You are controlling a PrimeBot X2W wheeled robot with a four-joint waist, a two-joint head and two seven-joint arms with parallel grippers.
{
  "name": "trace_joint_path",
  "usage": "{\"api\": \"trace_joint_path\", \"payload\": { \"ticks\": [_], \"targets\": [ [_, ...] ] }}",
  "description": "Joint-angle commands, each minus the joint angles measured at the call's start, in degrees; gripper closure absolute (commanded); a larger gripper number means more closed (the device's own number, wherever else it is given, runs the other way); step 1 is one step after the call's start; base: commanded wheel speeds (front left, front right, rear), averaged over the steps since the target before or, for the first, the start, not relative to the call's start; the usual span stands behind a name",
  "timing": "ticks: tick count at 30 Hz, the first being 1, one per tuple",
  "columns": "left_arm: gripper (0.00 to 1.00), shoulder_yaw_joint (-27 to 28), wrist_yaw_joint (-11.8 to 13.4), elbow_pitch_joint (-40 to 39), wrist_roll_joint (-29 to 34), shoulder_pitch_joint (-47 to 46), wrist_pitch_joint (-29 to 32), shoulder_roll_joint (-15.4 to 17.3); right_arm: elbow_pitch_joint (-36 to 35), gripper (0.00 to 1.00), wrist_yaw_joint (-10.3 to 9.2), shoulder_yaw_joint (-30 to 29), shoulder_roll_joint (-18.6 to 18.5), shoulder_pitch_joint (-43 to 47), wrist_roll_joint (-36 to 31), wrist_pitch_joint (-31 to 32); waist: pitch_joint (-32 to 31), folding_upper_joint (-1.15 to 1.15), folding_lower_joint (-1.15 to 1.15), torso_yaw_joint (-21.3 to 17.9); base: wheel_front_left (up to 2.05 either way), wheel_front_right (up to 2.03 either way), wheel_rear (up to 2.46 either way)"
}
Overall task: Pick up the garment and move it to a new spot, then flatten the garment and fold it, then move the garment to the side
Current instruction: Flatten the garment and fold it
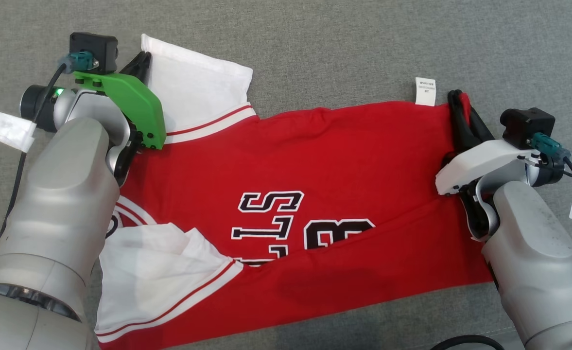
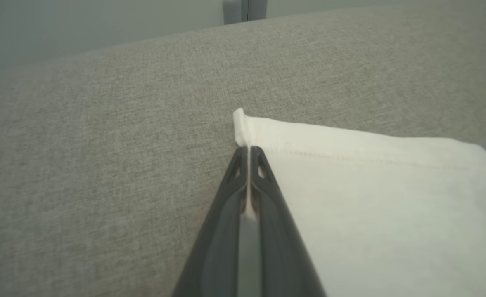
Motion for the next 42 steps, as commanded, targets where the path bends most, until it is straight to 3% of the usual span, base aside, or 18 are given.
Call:
{"api": "trace_joint_path", "payload": {
  "ticks": [1, 9, 17, 22, 31, 42],
  "targets": [
    [1.0, -0.6, -0.1, 0.7, -0.1, 0.2, -1.7, 0.8, 0.5, 1.0, -0.03, -0.1, 0.0, 1.0, 0.5, 0.2, -0.1, 0.0, -0.01, 0.3, 0.0, 0.0, 0.0],
    [1.0, -2.2, 0.0, -0.9, -1.2, 2.5, -8.6, 0.3, -2.3, 1.0, -0.02, -1.7, -0.5, 2.9, 1.0, 0.2, -3.6, 0.0, -0.01, 2.4, 0.0, 0.0, 0.0],
    [1.0, -2.2, 0.0, -8.9, -1.2, 6.7, -9.9, 1.8, -4.1, 1.0, -0.03, -2.4, -1.4, 6.8, 1.5, 0.1, -8.9, 0.0, -0.01, 4.2, 0.0, 0.0, 0.0],
    [1.0, 1.0, 0.0, -17.9, 0.8, 13.2, -9.8, 2.8, -5.2, 1.0, -0.02, -2.9, -2.0, 10.3, 2.0, 0.1, -13.5, 0.0, -0.01, 5.7, 0.0, 0.0, 0.0],
    [1.0, 7.1, 0.0, -33.5, 6.3, 30.0, -9.8, 1.7, -9.0, 1.0, -0.02, -3.0, -3.5, 16.9, 3.5, 0.1, -19.8, 0.0, -0.01, 8.2, 0.0, 0.0, 0.0],
    [1.0, 8.9, 0.0, -40.5, 6.9, 45.6, -9.8, 1.3, -8.3, 1.0, -0.02, -3.4, -4.7, 20.6, 4.6, 0.1, -22.6, 0.0, -0.01, 10.8, 0.0, 0.0, 0.0]
  ]
}}
